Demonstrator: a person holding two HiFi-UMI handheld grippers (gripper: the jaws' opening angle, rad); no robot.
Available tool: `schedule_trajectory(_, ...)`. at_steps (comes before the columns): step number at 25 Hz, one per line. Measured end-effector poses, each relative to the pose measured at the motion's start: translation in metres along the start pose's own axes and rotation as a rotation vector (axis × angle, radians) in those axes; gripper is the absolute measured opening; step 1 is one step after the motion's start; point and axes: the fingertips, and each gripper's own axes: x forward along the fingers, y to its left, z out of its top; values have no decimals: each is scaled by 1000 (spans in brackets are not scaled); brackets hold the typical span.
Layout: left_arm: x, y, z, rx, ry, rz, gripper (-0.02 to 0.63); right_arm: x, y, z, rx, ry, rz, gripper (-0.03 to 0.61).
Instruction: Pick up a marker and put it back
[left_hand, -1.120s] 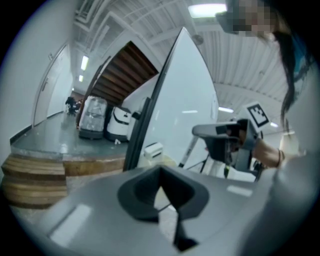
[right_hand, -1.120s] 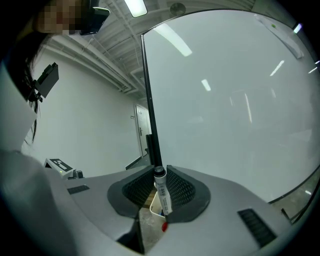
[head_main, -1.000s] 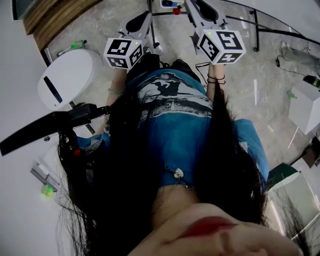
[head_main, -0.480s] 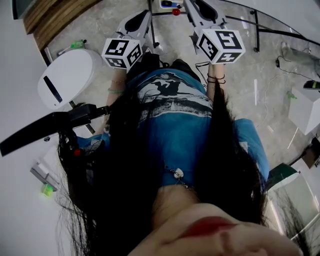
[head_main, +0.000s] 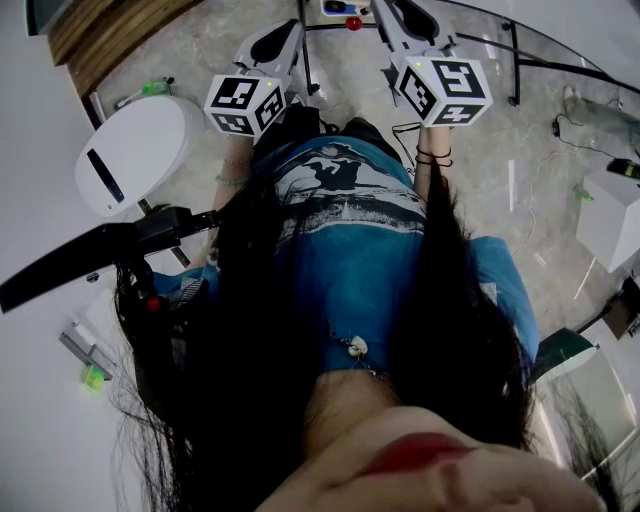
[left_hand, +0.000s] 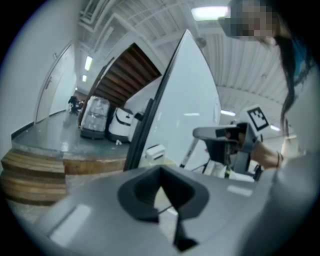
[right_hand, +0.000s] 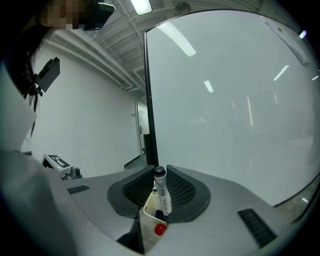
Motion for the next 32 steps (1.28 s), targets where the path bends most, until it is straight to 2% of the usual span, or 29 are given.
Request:
schedule_trajectory(7,2,-3,-1,1,8,-7,-9,12,-10,-7,-108,48,-40,83)
schedule_trajectory(16,1,1,-3,-2,8,8,-9,48,-2,-63,-278,214,-8,83)
schedule_trajectory(25,-2,4,-5,-4,13,18,-9,68,12,-97,-340,304,27,83)
schedule_trajectory(29,-2,3,-6,-2,16,14,-9,73,17,-97,-323,294,40,83)
schedule_trajectory(32,-2,3,-6,-3,14,15,-9,72,20,-95,-272,267,49,84)
